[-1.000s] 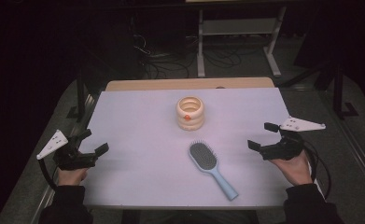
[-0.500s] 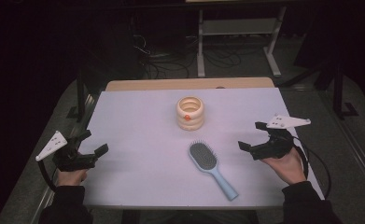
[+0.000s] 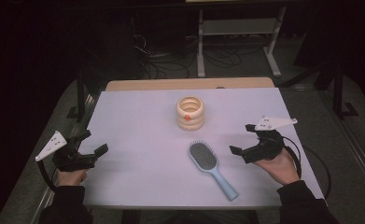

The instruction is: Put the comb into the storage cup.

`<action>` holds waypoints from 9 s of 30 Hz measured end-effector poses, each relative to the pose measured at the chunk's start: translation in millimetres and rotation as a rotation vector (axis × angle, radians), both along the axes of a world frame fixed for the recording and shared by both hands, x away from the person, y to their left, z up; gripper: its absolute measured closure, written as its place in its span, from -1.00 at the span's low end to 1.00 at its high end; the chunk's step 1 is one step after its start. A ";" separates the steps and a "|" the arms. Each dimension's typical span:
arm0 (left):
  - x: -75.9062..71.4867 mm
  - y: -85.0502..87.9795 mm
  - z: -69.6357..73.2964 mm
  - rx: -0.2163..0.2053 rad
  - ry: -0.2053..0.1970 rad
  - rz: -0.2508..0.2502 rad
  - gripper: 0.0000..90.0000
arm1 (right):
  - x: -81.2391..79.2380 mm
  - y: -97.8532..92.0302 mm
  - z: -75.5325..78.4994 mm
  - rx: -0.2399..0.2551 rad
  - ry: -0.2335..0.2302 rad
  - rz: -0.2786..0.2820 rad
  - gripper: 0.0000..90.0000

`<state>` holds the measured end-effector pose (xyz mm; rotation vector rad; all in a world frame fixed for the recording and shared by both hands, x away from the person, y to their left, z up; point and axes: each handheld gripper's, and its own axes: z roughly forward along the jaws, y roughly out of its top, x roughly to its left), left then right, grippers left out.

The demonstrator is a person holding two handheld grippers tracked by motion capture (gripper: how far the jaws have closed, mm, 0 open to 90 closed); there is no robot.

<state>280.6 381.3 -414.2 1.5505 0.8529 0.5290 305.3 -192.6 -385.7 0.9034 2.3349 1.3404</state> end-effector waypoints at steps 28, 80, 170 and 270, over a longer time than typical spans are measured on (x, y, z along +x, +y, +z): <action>0.1 -0.1 -0.1 -0.003 -0.001 -0.004 -1.00 | -11.1 37.0 -7.3 -0.072 0.055 0.145 -1.00; 0.0 -0.2 -0.1 -0.001 0.000 -0.007 -1.00 | -39.0 88.9 -31.7 -0.232 0.172 0.411 -0.70; 0.8 -1.9 -0.7 0.003 0.006 -0.016 -1.00 | -45.6 66.1 -51.6 -0.468 0.354 0.440 0.97; 0.5 -1.1 -1.3 0.008 0.011 -0.008 -1.00 | -9.4 -4.1 12.6 -0.387 0.284 0.220 0.49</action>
